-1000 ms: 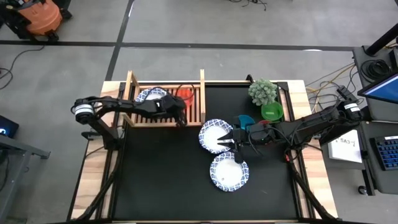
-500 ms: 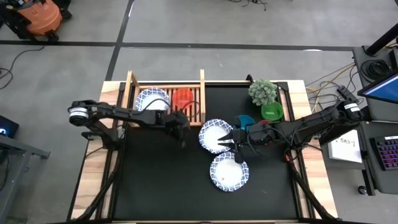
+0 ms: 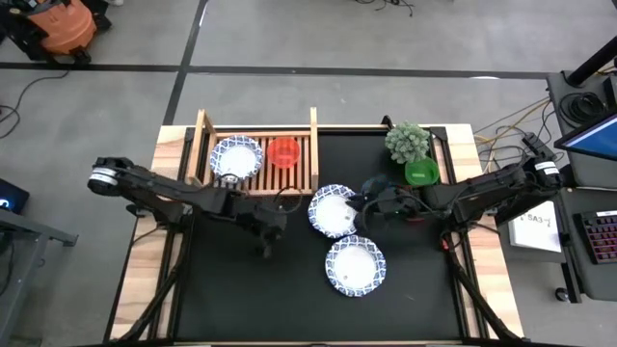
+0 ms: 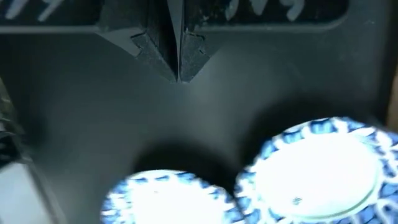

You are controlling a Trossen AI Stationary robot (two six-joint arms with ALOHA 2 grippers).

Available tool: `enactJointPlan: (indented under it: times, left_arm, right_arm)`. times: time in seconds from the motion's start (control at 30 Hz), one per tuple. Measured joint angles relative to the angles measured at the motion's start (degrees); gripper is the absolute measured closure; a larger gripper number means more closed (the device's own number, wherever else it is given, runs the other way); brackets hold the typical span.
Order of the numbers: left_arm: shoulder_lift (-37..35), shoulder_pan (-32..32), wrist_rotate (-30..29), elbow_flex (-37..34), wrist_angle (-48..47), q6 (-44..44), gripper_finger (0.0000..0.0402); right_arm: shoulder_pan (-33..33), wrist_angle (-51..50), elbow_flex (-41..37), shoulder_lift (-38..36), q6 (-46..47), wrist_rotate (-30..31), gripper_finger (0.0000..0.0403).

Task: Place and stack plates onto a shelf
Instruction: Stack the blue bowl on top of the orange bowl

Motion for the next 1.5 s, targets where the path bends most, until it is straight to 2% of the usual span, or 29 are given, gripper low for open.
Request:
enactJointPlan:
  times: [0.17, 0.4, 0.63, 0.93, 1.03, 1.13, 1.2, 1.3, 1.4, 1.5]
  left_arm:
    - [-5.2, -3.7, -0.3, -0.1, -2.6, -0.8, 0.0401]
    - [-8.7, -6.3, -4.3, -0.7, -2.8, -0.5, 0.0401]
    - [-8.6, -6.4, -5.9, -0.8, -3.5, 3.1, 0.0401]
    - [-8.9, -6.3, -10.0, -0.8, -5.5, 4.9, 0.0401]
    - [-9.1, -6.3, -12.1, -0.8, -7.7, 4.9, 0.0402]
    - [-9.5, -6.3, -13.7, -0.8, -9.7, 5.7, 0.0402]
    - [-9.6, -6.3, -15.3, -0.8, -10.2, 6.3, 0.0402]
    - [-9.8, -6.3, -18.6, -0.9, -10.6, 7.3, 0.0402]
    - [-9.8, -6.3, -19.8, -0.9, -10.7, 8.4, 0.0402]
    - [-9.8, -6.3, -20.1, -0.9, -10.8, 9.1, 0.0402]
  right_arm:
    - [-1.7, -5.1, 0.0, 0.0, 11.6, -0.1, 0.0333]
    - [-6.6, -7.3, 0.0, 0.0, 19.0, 0.0, 0.0306]
    - [-8.9, -7.0, 1.6, 0.0, 20.0, -0.5, 0.0303]
    - [-9.0, -8.5, 8.8, 1.7, 15.1, -0.4, 0.0299]
    - [-9.3, -15.2, 12.7, 3.0, 13.5, -1.0, 0.0301]
    - [-10.7, -28.4, 17.9, 4.5, 19.4, -3.2, 0.0327]
    - [-11.2, -37.8, 20.9, 5.9, 22.9, -1.8, 0.0354]
    - [-11.2, -44.3, 23.5, 8.2, 25.9, 1.5, 0.0387]
    - [-11.2, -44.6, 25.0, 10.8, 26.1, 0.1, 0.0378]
    - [-12.0, -44.8, 25.9, 13.7, 26.6, -2.2, 0.0346]
